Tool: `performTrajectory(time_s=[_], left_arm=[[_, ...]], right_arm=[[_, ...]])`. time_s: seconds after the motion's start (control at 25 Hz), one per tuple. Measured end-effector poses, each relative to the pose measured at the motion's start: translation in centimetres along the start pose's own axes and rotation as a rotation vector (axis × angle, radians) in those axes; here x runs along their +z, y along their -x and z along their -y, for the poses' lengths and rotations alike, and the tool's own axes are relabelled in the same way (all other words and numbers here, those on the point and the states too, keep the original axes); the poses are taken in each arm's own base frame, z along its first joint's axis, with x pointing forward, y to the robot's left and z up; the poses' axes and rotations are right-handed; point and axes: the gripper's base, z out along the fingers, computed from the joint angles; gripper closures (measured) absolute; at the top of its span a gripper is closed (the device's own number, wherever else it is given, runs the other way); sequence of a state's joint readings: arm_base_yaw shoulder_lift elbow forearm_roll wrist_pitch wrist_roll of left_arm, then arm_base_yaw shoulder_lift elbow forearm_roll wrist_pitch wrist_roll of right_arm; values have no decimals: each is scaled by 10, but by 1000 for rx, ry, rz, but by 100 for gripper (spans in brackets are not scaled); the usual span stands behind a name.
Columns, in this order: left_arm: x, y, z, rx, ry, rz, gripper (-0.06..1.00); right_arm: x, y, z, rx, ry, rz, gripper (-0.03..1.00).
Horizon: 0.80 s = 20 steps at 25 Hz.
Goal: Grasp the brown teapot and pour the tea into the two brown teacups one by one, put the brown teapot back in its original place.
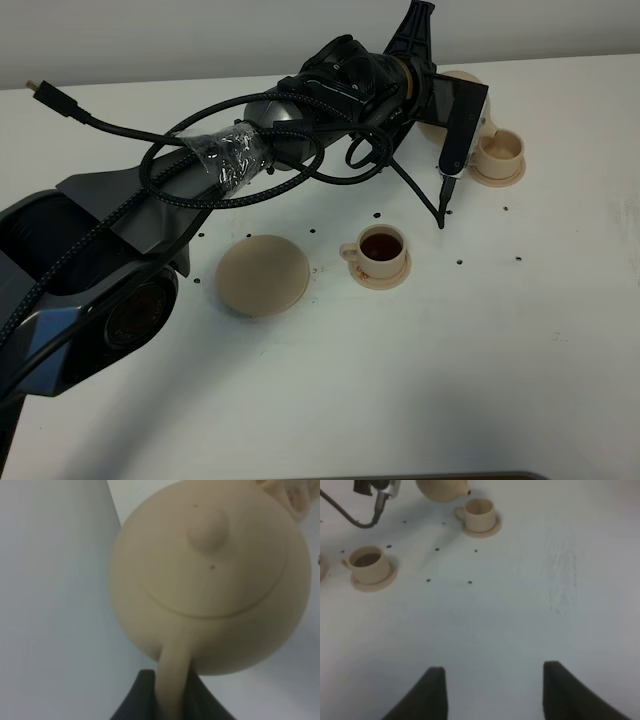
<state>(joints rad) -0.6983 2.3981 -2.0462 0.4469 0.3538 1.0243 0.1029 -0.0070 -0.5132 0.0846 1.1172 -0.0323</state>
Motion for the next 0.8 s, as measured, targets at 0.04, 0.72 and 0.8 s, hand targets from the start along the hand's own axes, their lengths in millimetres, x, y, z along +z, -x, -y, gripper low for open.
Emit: performTrajectory(time_s=[0.04, 0.72, 0.8], left_arm=[[0, 0, 0, 8, 5, 1, 82], [-1, 4, -5, 88, 63, 12, 82], [-1, 4, -5, 97, 65, 11, 82]], right_arm=[[0, 0, 0, 0, 0, 0, 55], [0, 0, 0, 0, 0, 0, 55], [0, 0, 0, 0, 0, 0, 55]])
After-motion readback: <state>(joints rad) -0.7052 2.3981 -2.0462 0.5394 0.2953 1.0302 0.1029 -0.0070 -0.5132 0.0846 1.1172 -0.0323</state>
